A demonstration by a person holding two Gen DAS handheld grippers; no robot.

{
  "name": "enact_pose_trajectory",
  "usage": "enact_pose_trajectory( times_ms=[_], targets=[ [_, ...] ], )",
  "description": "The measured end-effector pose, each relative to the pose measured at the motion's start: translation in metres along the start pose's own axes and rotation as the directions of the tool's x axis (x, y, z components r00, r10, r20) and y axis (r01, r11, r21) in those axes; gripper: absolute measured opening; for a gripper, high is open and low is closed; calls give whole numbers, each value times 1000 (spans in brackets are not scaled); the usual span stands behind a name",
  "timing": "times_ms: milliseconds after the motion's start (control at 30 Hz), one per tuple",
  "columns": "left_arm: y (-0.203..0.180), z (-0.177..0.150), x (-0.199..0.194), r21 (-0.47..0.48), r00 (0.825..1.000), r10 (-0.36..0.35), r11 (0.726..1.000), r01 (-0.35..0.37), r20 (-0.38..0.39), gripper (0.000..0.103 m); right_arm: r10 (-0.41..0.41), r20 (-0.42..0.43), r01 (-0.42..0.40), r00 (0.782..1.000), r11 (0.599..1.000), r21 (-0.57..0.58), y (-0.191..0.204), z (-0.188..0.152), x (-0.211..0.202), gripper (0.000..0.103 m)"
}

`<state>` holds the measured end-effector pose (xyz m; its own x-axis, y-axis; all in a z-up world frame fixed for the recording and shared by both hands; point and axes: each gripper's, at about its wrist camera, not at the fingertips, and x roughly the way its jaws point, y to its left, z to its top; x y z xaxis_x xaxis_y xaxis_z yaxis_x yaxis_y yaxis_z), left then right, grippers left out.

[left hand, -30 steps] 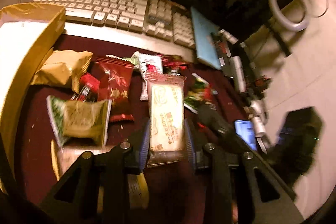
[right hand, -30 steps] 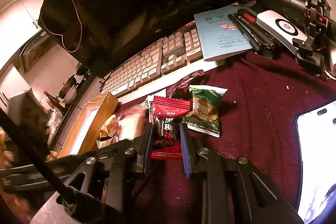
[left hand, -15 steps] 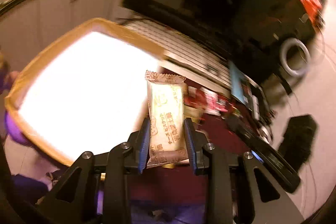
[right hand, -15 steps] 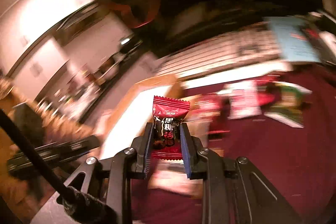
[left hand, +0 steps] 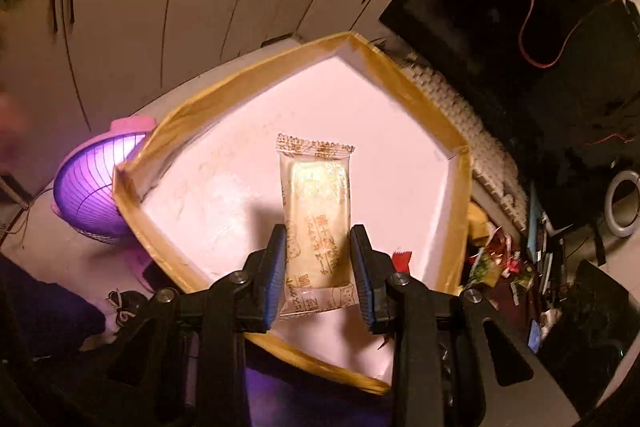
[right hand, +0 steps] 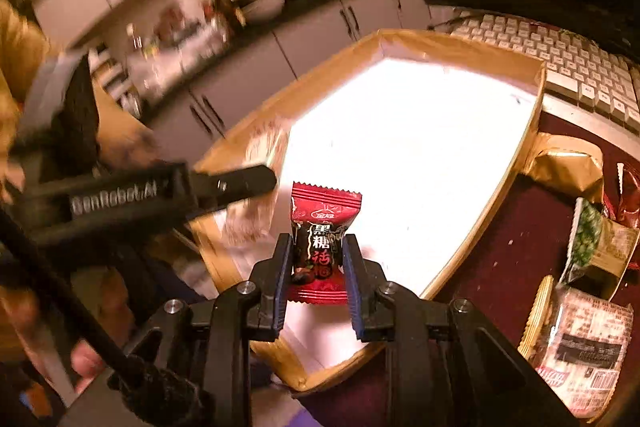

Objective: Organize snacks
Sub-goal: 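Carry both held snacks over the white tray and open both tools to drop them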

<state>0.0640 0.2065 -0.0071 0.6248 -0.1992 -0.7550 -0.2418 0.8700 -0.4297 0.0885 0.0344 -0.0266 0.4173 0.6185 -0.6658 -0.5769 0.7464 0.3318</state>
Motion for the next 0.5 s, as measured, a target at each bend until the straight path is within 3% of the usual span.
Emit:
enact_pose_trajectory(
  times_ms=[67,200,367,500],
  targets=[
    [2,-4,3,7,1000,20,1000,-20,-12,33,-80,6,80,997,993,-83,12,-5,-3,24],
    [-3,-9,-1,33,999,25,999,-25,-21,33,-84,-37,80,996,992,-99,9,-9,-12,24],
    [-8,-8,1,45,998,21,999,-19,-55,33,-148,-50,141,988,982,-123,4,-20,-24,24],
    [-12,-8,8,72,995,73,995,-69,-61,34,-134,-62,125,989,983,-134,9,-17,-18,24]
  ],
)
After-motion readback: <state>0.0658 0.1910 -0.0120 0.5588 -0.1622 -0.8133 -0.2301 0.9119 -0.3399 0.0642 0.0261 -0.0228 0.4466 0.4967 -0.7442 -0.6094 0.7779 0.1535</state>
